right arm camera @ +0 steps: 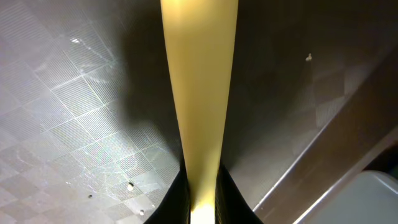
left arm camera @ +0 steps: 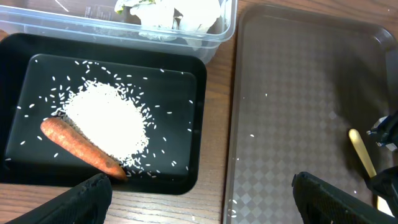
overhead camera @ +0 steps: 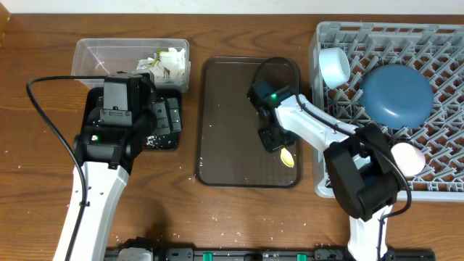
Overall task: Sort waste into correct bins and load items into the dishwasher rack
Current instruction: 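Grasp the yellow spoon with the right gripper and lift it, then carry the yellow spoon into the rack and release it upright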
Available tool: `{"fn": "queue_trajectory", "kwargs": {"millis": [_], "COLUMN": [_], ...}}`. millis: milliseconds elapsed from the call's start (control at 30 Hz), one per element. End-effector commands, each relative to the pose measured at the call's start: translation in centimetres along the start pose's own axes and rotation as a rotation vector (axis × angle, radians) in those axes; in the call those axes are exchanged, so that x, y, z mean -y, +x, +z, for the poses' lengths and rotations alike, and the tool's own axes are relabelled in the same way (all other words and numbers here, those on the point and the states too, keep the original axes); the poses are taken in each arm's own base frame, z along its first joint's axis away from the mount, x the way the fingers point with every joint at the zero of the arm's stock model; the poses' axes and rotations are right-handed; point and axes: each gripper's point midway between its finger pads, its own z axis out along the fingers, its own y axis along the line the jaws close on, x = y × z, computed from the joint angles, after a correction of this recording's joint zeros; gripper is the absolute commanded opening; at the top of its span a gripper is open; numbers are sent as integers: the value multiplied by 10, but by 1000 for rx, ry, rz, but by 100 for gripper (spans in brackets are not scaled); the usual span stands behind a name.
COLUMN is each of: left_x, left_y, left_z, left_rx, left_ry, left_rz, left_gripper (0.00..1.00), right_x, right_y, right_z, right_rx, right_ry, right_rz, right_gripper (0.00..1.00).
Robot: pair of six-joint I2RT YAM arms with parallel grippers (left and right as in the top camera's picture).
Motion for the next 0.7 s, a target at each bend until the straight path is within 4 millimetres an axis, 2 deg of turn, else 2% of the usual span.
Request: {"fn": "queue_trajectory", "kwargs": {"millis": [0,100,300,400,533,667], "left_x": [-1,-1,-1,-1,-1,-2], "left_y": [-9,-9,-9,-9,-9,-9], "left_z": [-5,-5,-5,-5,-5,-5], "left_rx": [25,25,25,25,25,25], "left_ry": [-10,-10,-10,-10,-10,-10], "left_rz": [0,0,0,0,0,-1], "left_gripper": [96,96,96,96,96,96], "right_x": [0,1,10,17,33,71], "right_y": [-4,-16,-45,-52,-52,-37], "right_z": [2,-26,-105,-134,-166,-197], "right_rx": [-33,-4,135,183,233,268], "right_ry": [-5,-11,-42,-52,-61,-65], "right_rz": [15,15,38,48,80,206], "right_gripper": [1,1,1,1,1,1]}}
